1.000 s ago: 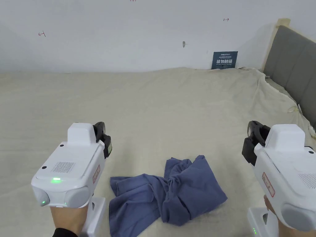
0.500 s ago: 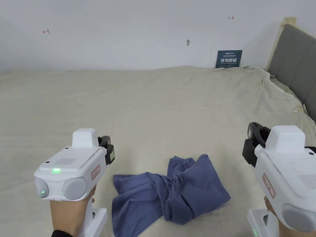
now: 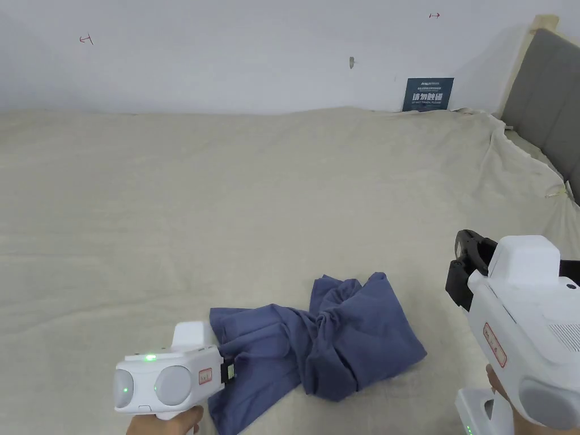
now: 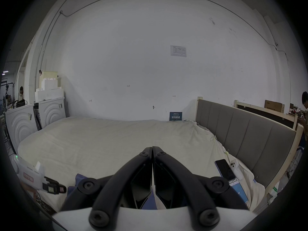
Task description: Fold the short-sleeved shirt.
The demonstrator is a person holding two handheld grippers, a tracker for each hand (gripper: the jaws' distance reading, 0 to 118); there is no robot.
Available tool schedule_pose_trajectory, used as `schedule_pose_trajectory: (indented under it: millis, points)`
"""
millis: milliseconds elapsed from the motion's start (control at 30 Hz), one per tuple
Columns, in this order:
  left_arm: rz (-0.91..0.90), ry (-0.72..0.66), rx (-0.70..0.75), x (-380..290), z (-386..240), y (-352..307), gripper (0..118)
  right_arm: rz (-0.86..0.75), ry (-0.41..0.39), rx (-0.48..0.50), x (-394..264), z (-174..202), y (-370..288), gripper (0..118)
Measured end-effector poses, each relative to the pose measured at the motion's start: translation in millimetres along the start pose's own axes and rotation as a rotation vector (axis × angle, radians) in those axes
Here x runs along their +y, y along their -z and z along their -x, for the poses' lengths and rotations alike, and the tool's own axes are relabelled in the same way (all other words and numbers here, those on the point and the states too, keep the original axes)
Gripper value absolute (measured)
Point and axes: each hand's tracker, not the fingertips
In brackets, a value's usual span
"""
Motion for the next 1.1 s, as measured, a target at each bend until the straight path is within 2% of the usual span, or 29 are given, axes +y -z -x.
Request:
schedule_pose_trajectory:
  millis: [100, 167, 200, 267, 367, 500, 533, 600, 633, 700, 767, 867, 1100]
  points:
    - [0.053, 0.011, 0.039, -12, -3, 13, 34, 0.014, 0.002, 0.004, -5, -1, 3, 0]
    - [0.08, 0.009, 0.068, -17, -3, 20, 73, 0.021, 0.003, 0.007, -7, -1, 4, 0]
    - [0.082, 0.006, 0.074, -19, -4, 23, 82, 0.024, 0.003, 0.007, -8, -1, 4, 0]
    - [0.097, 0.003, 0.084, -22, -3, 30, 90, 0.028, 0.004, 0.009, -10, -2, 5, 0]
    - [0.12, 0.003, 0.107, -26, -6, 40, 90, 0.036, 0.007, 0.011, -12, -3, 7, 0]
    - [0.11, 0.049, 0.161, -30, -14, 40, 77, 0.044, 0.007, 0.011, -14, -3, 9, 0]
    - [0.095, 0.074, 0.161, -32, -16, 40, 68, 0.047, 0.007, 0.012, -15, -4, 10, 0]
    - [0.073, 0.112, 0.143, -31, -19, 37, 25, 0.051, 0.007, 0.012, -16, -4, 13, 0]
    - [0.066, 0.127, 0.104, -30, -20, 38, 10, 0.054, 0.007, 0.013, -17, -4, 15, 0]
    - [0.072, 0.123, 0.091, -28, -23, 35, 4, 0.064, 0.007, 0.015, -19, -5, 20, 0]
    - [0.048, 0.125, 0.068, -26, -22, 32, 2, 0.075, 0.012, 0.017, -23, -7, 29, 0]
    - [-0.042, 0.059, 0.002, -14, -16, 11, 2, 0.118, 0.009, 0.025, -26, -9, 52, 0]
    - [-0.119, 0.042, -0.059, 21, -7, -20, 2, 0.317, 0.01, 0.059, -45, -14, 144, 1]
